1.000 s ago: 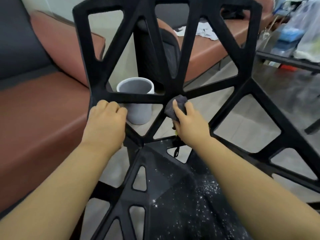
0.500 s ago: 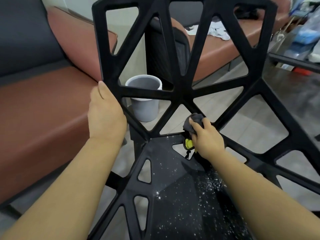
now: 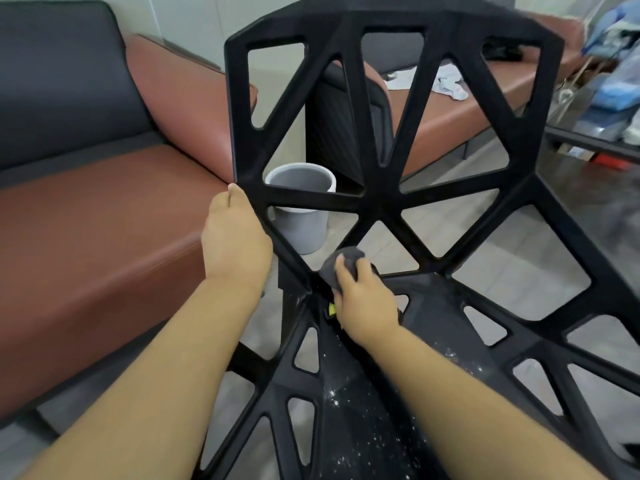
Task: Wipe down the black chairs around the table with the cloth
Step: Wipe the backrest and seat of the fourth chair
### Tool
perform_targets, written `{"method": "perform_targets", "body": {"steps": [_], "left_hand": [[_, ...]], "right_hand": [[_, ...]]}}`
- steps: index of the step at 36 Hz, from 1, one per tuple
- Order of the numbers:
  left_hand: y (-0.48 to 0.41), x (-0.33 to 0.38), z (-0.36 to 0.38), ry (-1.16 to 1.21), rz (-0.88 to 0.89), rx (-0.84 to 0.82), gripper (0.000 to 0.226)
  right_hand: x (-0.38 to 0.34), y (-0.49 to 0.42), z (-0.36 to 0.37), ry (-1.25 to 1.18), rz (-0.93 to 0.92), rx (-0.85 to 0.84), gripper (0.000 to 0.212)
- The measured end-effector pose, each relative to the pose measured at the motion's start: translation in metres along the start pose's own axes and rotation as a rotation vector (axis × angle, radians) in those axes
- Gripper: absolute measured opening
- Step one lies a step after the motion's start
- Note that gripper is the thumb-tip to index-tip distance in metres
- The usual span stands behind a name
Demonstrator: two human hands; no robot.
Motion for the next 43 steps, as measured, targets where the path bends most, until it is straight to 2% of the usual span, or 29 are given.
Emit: {"method": "perform_targets", "body": {"steps": [3,5,8,10,11,13,16,21,25,28,32,35,38,41,43], "left_hand": [[-0.002,-0.003,-0.002,0.018,-0.002,-0.013,0.057],[-0.002,-0.007,-0.003,0.032,0.012,-0.04,0.054],[-0.001,-0.012,-0.006,0.096,0.028,-0.079,0.05],[0.0,-0.015,-0.007,0.152,0.033,-0.079,0.047],[0.0,-0.016,-0.007,0.187,0.029,-0.076,0.045],[-0.001,-0.021,-0.005,0.253,0.011,-0.072,0.043],[-0.002,-0.026,-0.003,0.299,-0.018,-0.063,0.042],[0.0,-0.027,-0.009,0.303,-0.025,-0.018,0.038],[0.004,-0.024,-0.015,0.32,-0.01,0.016,0.034],[0.003,-0.028,-0.015,0.302,0.014,0.012,0.025],[0.008,-0.037,-0.015,0.308,0.056,-0.031,0.029],[0.014,-0.039,-0.016,0.284,0.108,-0.034,0.033],[0.014,-0.04,-0.016,0.285,0.101,-0.031,0.034],[0.015,-0.039,-0.016,0.292,0.083,-0.01,0.035],[0.016,-0.04,-0.016,0.304,0.07,-0.003,0.035]], "right_hand": [[-0.001,-0.004,-0.002,0.072,-0.049,-0.08,0.057],[0.006,-0.008,-0.013,0.096,-0.071,-0.057,0.054],[0.014,-0.017,-0.046,-0.005,-0.021,0.15,0.051],[0.022,-0.026,-0.07,-0.103,0.07,0.356,0.05],[0.026,-0.033,-0.077,-0.137,0.14,0.391,0.051],[0.031,-0.047,-0.077,-0.192,0.282,0.331,0.055],[0.014,-0.05,-0.069,-0.205,0.322,0.314,0.058],[-0.036,-0.054,-0.064,-0.234,0.072,0.351,0.056],[-0.085,-0.066,-0.085,-0.18,-0.321,0.396,0.049],[-0.111,-0.077,-0.096,-0.169,-0.494,0.352,0.049],[-0.103,-0.071,-0.091,-0.174,-0.547,0.313,0.053],[-0.085,-0.059,-0.068,-0.128,-0.487,0.242,0.054],[-0.059,-0.038,-0.034,-0.072,-0.388,0.07,0.055],[-0.026,-0.013,-0.002,0.176,-0.342,-0.19,0.057],[-0.019,-0.003,0.002,0.238,-0.327,-0.277,0.055]]}}
Point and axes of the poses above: each hand's wrist, its own y-axis away from the middle knuckle, its own z-axis out of the palm, x = y × z, the point moved 7 cm from there along -y, towards the middle knuckle, and after that the axes turned 6 degrees about -z, right-handed, at the moved point
